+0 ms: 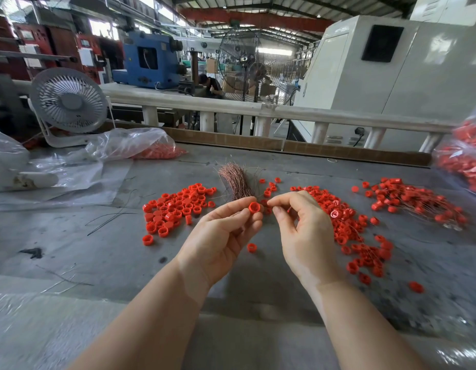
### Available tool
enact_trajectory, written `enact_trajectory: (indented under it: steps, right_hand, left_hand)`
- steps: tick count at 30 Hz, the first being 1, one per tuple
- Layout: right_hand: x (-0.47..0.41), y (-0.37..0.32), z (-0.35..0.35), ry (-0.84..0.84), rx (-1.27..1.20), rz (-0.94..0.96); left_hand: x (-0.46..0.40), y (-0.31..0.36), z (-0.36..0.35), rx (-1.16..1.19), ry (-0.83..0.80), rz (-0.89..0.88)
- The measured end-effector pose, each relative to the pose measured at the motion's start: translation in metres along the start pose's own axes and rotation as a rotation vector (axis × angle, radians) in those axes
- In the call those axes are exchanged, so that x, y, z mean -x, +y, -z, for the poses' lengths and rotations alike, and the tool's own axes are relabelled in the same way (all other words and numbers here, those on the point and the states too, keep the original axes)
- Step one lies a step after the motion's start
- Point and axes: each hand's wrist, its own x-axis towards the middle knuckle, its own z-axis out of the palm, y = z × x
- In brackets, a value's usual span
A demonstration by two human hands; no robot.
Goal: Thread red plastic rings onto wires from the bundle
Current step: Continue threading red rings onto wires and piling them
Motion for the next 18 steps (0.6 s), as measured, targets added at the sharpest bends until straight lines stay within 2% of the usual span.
enact_trajectory:
  steps: [18]
  right_hand:
    - [0.0001, -0.0018, 0.0003, -0.012, -0.009, -0.019]
  left_hand:
    - [-0.0011, -0.0007, 0.0004, -0.003, -0.005, -0.021]
